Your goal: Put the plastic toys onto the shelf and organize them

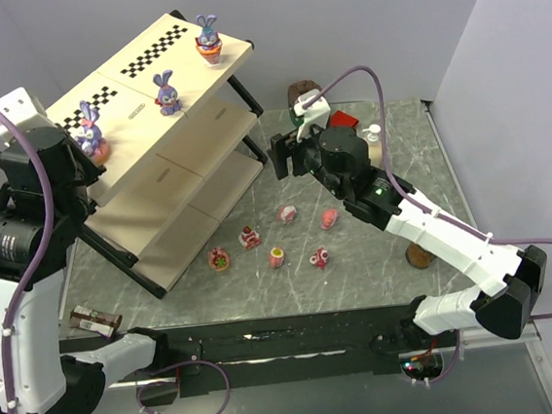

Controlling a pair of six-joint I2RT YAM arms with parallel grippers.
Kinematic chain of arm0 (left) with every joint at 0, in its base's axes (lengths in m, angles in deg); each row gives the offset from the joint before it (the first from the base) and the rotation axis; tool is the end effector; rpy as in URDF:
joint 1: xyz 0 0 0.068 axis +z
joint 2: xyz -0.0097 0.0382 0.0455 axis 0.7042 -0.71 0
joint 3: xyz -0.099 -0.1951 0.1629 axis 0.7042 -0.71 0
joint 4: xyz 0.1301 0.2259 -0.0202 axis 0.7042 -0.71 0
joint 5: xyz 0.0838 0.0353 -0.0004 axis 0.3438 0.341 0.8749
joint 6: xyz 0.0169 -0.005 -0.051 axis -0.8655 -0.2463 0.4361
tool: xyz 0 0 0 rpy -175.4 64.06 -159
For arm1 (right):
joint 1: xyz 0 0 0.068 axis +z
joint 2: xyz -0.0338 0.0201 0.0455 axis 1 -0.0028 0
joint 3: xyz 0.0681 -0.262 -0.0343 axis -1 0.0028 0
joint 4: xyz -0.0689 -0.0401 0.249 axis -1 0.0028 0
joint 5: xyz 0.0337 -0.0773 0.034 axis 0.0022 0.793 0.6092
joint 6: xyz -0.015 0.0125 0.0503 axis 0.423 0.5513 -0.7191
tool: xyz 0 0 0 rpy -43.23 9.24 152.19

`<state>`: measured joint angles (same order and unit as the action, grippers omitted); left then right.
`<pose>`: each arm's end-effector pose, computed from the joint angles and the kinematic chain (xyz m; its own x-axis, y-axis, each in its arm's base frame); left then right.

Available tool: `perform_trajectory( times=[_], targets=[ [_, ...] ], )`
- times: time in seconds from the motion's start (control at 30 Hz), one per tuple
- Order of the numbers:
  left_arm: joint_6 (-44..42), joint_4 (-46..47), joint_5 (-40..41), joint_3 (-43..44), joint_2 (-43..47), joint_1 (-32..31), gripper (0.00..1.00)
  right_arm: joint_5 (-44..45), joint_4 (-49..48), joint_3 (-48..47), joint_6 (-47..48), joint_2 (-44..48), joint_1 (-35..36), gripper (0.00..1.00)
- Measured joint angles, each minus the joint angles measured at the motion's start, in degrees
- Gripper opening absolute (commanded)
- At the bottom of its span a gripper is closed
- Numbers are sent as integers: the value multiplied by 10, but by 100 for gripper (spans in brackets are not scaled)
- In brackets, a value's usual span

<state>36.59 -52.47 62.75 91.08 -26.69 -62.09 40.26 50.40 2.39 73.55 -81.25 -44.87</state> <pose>0.1328 -0.0190 0.5403 -0.1198 -0.3201 -0.9398 -0.4010 0.8815 -0.2491 0.2168 0.2031 0.4224 -0.0893 -0.0641 -0.9939 -0.4941 0.8693 -0.0116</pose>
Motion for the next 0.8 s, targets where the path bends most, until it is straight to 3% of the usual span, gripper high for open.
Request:
perform_trajectory(
  times=[0.6,0.73,0.77,0.8],
  targets=[
    [11,20,-161,-24,21,1,3,-20,-1,8,-4,6,-23,82],
    [8,29,-168,-25,14,1,9,-21,0,10,-5,8,-26,82],
    [7,30,-168,-23,12,1,19,-22,-1,11,-6,9,-26,82],
    [4,32,-168,-18,10,1,22,-23,-1,11,-6,10,-27,82]
  ],
)
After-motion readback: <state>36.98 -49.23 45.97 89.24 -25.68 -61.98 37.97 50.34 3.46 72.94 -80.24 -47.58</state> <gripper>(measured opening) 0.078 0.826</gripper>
